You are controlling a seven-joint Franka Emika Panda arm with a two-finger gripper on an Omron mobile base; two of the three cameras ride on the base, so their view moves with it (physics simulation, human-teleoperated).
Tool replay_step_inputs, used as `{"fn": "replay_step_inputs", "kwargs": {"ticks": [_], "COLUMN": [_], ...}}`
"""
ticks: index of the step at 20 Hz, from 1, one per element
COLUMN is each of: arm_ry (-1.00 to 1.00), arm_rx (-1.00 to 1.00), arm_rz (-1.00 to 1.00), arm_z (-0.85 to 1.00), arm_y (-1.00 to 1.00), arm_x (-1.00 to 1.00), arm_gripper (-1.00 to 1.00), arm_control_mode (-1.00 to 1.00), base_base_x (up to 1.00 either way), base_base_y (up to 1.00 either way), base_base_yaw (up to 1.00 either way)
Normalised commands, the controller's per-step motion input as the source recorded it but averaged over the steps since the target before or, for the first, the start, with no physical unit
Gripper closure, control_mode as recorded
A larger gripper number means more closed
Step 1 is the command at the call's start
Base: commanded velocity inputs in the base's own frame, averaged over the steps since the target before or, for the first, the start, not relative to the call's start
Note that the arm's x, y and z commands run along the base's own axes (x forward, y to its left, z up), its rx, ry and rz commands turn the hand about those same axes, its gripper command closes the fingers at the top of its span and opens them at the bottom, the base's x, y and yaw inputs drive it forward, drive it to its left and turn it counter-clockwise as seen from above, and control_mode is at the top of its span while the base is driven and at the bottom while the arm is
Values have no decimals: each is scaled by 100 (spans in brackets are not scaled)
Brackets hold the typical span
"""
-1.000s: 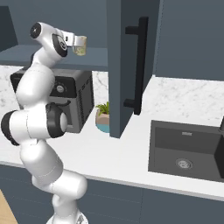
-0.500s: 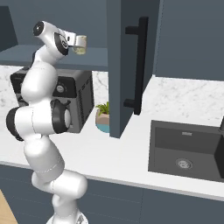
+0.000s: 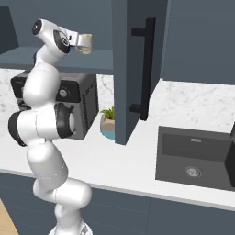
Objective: Gather all objects into one cabinet and sort the glasses and bowls to opposite sides.
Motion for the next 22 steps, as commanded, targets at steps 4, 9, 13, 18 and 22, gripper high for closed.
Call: {"fn": "replay_step_inputs", "kwargs": {"ticks": [4,9,13,18,22], "arm_ry": [-14,-14,-12,-9,-4], "arm_rx": [0,0,0,0,0], "arm_rz": [-10,-5,-2,-1,0], "arm_z": [48,33,17,9,0], "arm_y": [-8,-13,-13,-2,0], "arm_x": [-19,-35,-44,-39,-32], "arm_gripper": [100,100,100,100,100], "arm_control_mode": [-100,-100,-100,-100,-100], "base_base_x": [0,0,0,0,0], "base_base_y": [0,0,0,0,0], "base_base_yaw": [0,0,0,0,0]}}
